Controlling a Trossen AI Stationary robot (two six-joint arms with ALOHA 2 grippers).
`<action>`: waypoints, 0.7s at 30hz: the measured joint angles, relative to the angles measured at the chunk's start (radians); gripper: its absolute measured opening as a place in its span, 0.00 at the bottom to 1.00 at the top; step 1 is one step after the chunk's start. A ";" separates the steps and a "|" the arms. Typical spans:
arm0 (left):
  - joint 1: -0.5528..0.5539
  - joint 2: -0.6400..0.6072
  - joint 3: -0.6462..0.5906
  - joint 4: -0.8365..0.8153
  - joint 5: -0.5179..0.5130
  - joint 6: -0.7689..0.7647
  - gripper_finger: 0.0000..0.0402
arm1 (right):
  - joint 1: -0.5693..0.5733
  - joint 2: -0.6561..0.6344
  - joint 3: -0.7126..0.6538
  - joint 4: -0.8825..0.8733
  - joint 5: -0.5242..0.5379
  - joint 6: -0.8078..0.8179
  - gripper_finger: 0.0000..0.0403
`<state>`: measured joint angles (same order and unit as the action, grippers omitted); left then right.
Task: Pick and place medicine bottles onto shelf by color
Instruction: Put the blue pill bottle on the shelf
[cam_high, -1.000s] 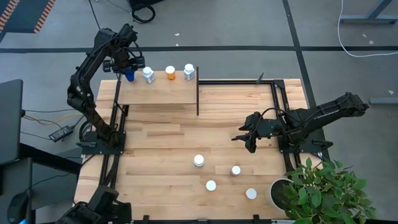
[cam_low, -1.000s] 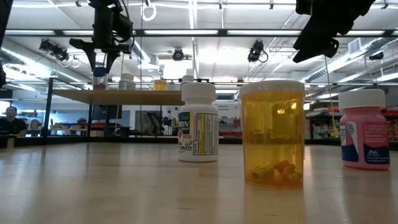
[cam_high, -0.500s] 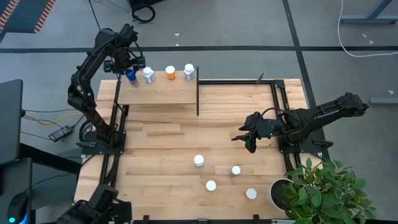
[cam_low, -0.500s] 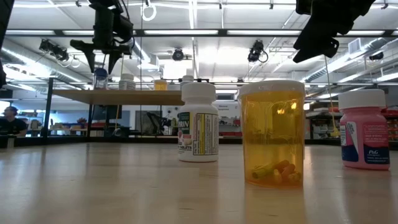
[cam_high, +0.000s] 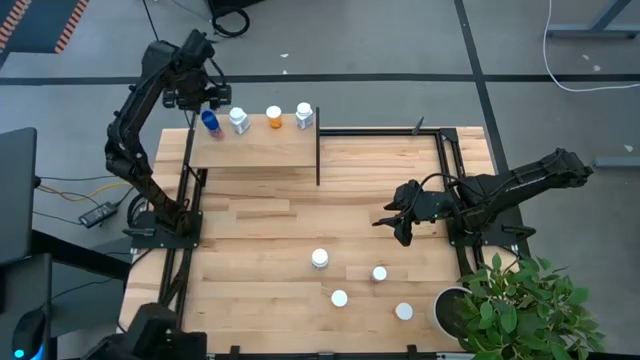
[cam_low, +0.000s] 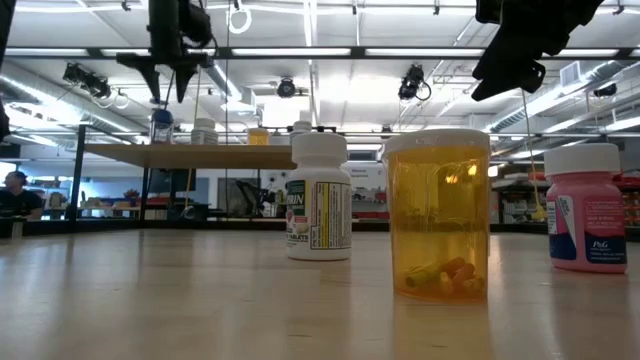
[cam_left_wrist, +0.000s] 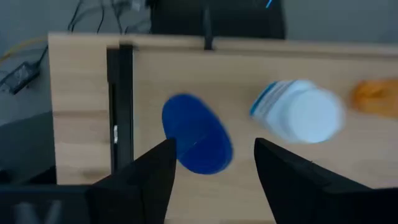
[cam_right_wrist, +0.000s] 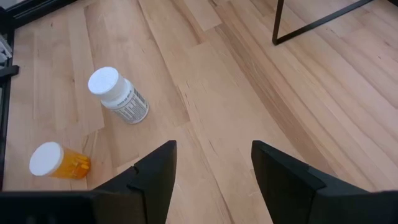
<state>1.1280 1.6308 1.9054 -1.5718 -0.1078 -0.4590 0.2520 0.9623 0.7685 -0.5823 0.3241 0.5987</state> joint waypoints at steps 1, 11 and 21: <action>-0.005 -0.001 0.032 0.000 0.000 0.000 0.54 | 0.000 0.000 0.000 0.000 0.000 0.000 0.54; -0.212 -0.003 0.110 0.001 0.089 0.038 0.45 | -0.001 0.000 0.000 0.000 0.025 -0.016 0.54; -0.245 -0.002 -0.068 0.000 0.078 0.069 0.35 | -0.001 0.000 0.000 0.000 0.018 0.024 0.54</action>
<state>0.8831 1.6287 1.8378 -1.5715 -0.0297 -0.3902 0.2512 0.9625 0.7685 -0.5823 0.3416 0.6226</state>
